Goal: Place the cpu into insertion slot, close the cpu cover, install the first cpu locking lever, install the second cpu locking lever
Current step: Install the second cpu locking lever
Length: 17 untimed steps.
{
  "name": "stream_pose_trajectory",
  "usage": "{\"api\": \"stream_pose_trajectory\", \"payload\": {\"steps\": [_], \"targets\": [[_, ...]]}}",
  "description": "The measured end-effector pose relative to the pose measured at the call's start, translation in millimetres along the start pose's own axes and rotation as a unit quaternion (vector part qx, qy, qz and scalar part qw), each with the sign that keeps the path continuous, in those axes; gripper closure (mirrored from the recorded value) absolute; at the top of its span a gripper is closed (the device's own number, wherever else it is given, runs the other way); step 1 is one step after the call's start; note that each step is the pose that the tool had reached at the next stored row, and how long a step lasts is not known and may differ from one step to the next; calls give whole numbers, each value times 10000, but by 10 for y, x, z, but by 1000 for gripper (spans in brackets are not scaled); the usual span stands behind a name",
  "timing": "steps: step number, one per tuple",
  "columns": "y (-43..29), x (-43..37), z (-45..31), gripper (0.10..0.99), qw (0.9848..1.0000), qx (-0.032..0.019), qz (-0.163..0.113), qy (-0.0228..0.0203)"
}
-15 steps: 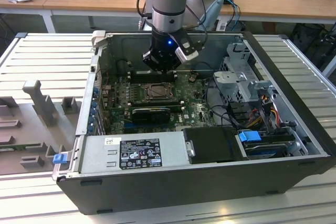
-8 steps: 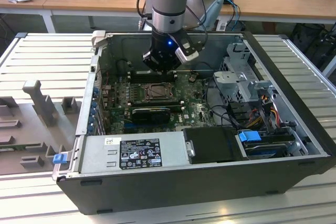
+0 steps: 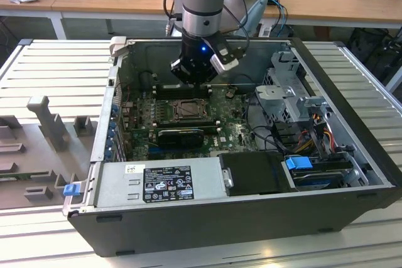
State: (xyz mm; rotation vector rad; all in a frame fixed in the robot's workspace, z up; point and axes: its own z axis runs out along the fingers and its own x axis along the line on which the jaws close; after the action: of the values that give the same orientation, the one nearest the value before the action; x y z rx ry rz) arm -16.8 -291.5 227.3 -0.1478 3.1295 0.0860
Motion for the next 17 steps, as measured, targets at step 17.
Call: {"api": "stream_pose_trajectory", "payload": {"steps": [17], "targets": [[-43, 3, -202, 980, 10000, 16, -1, 2]]}}
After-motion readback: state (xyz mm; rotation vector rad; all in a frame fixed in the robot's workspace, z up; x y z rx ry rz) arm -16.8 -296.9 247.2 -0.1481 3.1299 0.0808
